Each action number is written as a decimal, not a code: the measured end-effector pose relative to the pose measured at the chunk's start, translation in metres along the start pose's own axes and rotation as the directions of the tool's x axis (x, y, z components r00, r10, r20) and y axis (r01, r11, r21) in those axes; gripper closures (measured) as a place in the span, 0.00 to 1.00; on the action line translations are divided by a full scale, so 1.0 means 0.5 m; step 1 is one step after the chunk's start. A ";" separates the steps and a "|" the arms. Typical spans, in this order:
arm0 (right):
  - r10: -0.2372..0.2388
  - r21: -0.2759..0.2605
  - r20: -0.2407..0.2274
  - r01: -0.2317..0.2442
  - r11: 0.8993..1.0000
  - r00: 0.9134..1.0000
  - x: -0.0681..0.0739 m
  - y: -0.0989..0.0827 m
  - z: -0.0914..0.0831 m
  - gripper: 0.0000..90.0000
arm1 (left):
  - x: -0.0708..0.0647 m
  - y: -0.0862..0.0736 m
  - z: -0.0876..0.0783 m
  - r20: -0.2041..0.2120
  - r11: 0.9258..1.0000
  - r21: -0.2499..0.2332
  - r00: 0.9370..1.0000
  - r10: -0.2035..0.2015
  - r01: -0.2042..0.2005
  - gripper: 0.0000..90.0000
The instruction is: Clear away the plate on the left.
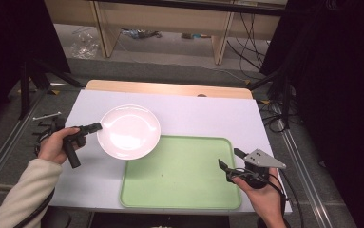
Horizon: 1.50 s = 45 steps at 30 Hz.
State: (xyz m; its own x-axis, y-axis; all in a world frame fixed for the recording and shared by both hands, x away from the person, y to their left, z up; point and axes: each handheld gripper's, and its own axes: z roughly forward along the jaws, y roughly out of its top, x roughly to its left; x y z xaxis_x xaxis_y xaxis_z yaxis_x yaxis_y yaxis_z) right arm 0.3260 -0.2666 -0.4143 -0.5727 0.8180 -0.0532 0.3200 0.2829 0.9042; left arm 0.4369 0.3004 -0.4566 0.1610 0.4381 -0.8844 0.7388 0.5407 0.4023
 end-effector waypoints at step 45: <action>0.014 0.013 -0.011 -0.014 1.000 1.000 0.002 0.001 -0.005 0.34 | -0.027 -0.031 0.037 0.005 0.996 0.086 1.000 0.013 -0.013 0.96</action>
State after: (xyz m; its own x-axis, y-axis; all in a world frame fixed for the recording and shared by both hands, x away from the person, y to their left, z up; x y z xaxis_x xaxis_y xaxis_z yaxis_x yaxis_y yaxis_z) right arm 0.3239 -0.2668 -0.4127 -0.5768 0.8161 -0.0360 0.3374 0.2781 0.8993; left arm 0.4352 0.2727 -0.4555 0.1735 0.4413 -0.8804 0.7901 0.4713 0.3920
